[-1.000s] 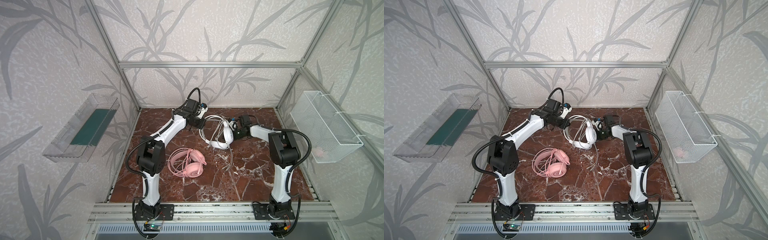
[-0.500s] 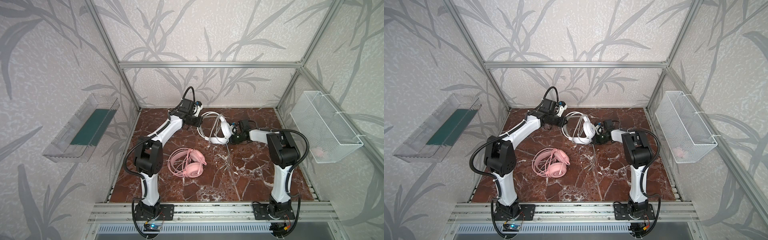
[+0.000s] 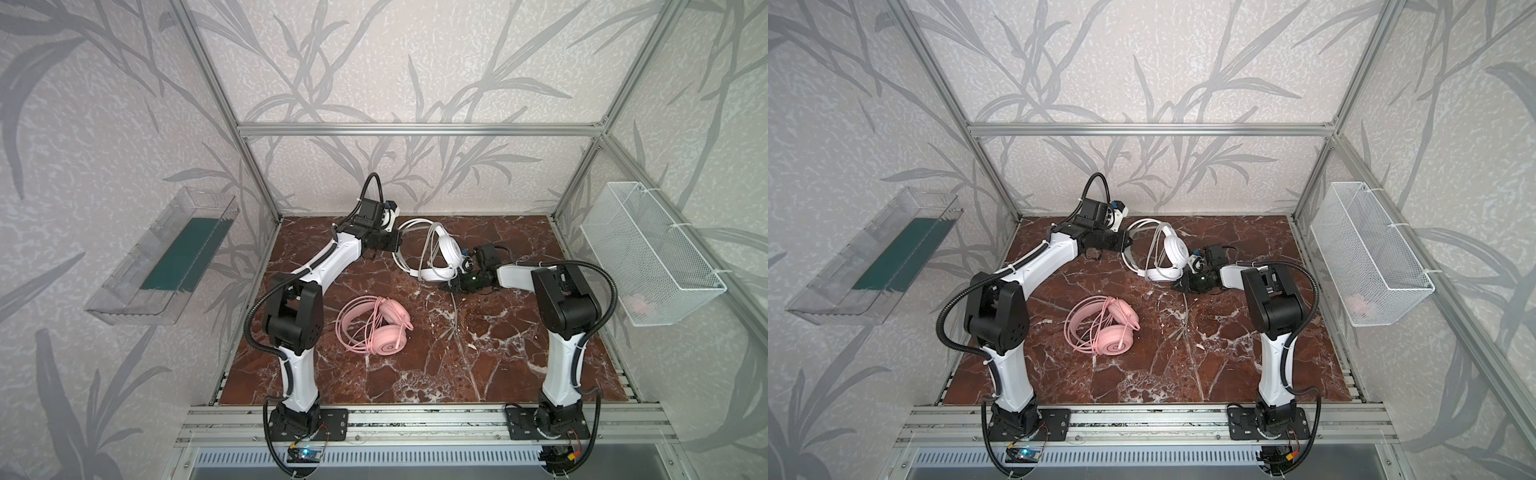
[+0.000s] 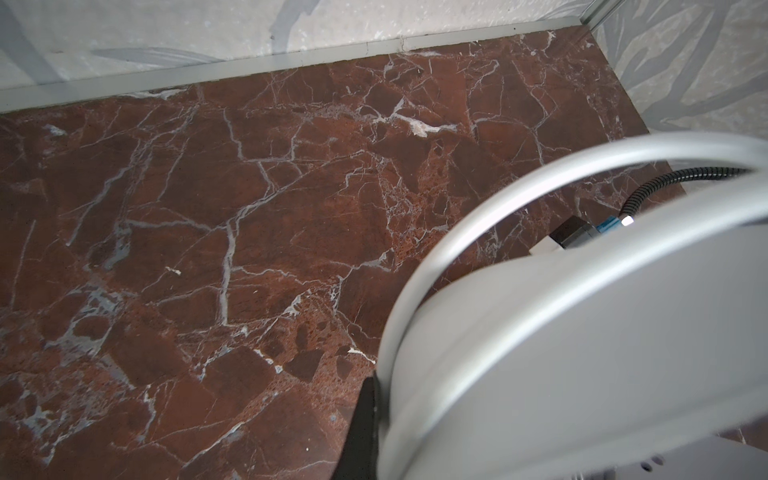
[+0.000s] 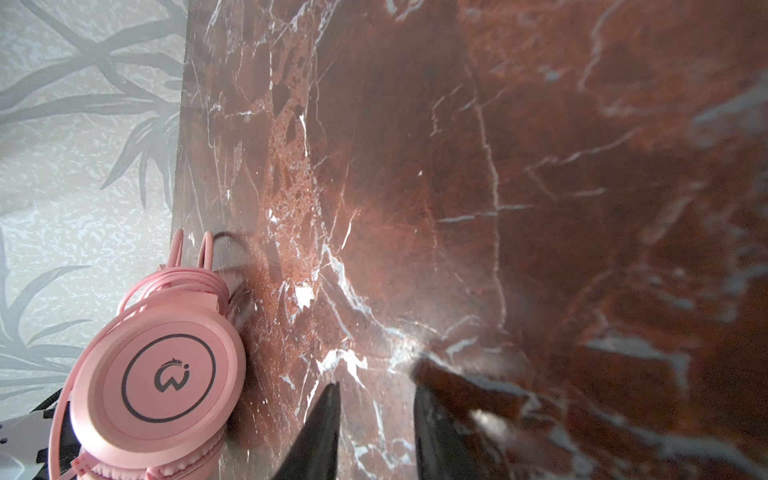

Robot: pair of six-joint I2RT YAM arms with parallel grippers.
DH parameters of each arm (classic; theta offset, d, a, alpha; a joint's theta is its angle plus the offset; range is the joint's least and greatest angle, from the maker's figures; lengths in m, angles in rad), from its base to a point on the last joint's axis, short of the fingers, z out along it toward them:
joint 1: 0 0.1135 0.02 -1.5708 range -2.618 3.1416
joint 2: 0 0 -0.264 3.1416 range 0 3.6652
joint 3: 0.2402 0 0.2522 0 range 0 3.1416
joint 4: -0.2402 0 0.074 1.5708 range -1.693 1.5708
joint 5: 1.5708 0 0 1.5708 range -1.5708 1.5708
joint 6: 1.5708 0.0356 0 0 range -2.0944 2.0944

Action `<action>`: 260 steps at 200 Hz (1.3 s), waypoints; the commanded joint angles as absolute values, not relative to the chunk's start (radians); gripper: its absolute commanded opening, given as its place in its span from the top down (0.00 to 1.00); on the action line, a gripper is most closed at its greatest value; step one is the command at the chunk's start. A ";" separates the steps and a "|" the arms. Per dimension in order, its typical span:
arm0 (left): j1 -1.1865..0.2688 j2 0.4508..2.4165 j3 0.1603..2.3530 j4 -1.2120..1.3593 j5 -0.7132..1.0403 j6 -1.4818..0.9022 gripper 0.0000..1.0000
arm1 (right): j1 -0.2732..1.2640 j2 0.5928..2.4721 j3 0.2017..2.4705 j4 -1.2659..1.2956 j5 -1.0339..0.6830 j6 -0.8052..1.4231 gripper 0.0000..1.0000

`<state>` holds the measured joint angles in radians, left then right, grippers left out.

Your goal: Wrap the headphones

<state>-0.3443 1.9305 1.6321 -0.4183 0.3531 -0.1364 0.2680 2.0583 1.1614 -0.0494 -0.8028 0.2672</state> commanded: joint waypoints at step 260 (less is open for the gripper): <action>-0.325 1.848 1.586 -0.281 0.212 -0.318 1.00 | 0.333 2.026 1.045 -0.029 -0.854 0.349 0.84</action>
